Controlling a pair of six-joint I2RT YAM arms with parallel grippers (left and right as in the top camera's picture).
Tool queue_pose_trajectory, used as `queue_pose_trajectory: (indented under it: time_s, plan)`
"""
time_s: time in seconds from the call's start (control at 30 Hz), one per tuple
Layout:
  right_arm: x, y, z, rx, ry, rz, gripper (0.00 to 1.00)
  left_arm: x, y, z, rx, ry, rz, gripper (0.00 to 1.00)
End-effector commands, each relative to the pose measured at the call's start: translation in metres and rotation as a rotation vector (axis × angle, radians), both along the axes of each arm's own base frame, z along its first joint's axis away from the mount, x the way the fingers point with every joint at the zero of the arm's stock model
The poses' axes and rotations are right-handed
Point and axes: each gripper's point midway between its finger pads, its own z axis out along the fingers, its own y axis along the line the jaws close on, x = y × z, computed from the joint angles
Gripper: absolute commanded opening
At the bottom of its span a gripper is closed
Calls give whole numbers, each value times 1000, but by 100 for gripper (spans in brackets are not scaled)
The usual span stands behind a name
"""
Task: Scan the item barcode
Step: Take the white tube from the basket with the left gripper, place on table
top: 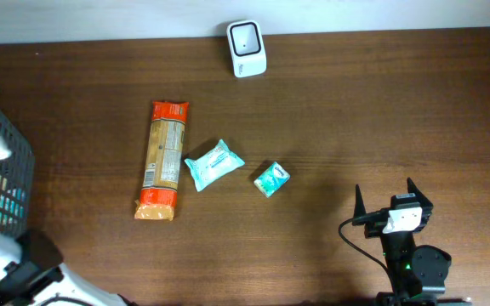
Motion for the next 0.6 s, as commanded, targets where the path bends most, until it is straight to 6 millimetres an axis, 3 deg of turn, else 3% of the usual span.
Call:
queue_pose_trajectory:
  time_s: [0.0,0.07,0.13,0.3,0.33,0.4,0.43,0.47,0.5,0.53,0.57]
  plan:
    - [0,-1,-2,0,0,-1,99,33,-51,-65,0,211,-139,0]
    - [0,-1,-2,0,0,-1,99,40,-64,-102,39,340,-135,0]
    - [0,-1,-2,0,0,-1,98,55,-73,-167,57,471,-121,0]
    - [0,-1,-2,0,0,-1,99,67,-85,-278,79,544,-153,0]
    - [0,-1,-2,0,0,-1,99,66,-91,-295,85,547,-175,0]
    - [0,-1,-2,0,0,-1,98,60,-100,-309,80,569,-204,0]
    - [0,-1,-2,0,0,-1,98,57,-111,-312,79,571,-258,8]
    - [0,-1,-2,0,0,-1,99,56,-119,-313,74,571,-294,25]
    - [0,-1,-2,0,0,-1,99,55,-129,-313,78,579,-318,69]
    - [0,-1,-2,0,0,-1,99,54,-137,-312,83,582,-337,92]
    - [0,-1,-2,0,0,-1,99,55,-142,-311,88,580,-349,99]
